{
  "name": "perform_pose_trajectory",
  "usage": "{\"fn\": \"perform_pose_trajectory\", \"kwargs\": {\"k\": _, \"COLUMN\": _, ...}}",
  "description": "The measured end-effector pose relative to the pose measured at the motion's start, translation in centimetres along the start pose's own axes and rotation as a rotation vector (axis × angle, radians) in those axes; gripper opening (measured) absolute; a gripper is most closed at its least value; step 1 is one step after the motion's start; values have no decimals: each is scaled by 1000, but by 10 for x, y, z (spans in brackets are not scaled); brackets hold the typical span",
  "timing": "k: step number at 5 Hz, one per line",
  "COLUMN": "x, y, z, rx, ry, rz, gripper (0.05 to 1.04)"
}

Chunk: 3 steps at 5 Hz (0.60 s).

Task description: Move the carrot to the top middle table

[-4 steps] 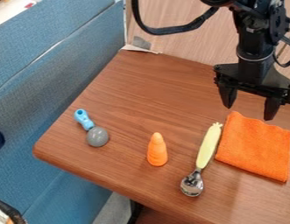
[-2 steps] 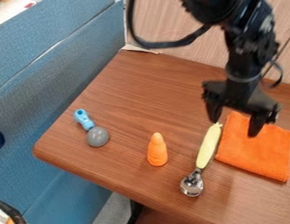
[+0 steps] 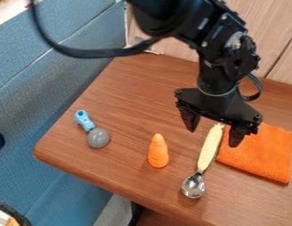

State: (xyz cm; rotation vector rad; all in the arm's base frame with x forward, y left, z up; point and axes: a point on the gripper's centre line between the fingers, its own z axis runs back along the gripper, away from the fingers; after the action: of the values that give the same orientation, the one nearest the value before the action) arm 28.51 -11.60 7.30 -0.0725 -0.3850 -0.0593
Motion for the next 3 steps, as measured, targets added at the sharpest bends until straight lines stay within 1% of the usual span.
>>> {"fn": "perform_pose_trajectory", "kwargs": {"k": 1, "x": -18, "y": 13, "z": 15, "rx": 47, "ry": -44, "rz": 34, "gripper": 999}}
{"fn": "perform_pose_trajectory", "kwargs": {"k": 2, "x": -30, "y": 26, "z": 13, "rx": 76, "ry": -26, "rz": 71, "gripper": 999}}
{"fn": "perform_pose_trajectory", "kwargs": {"k": 3, "x": -35, "y": 43, "z": 5, "rx": 113, "ry": 11, "rz": 121, "gripper": 999}}
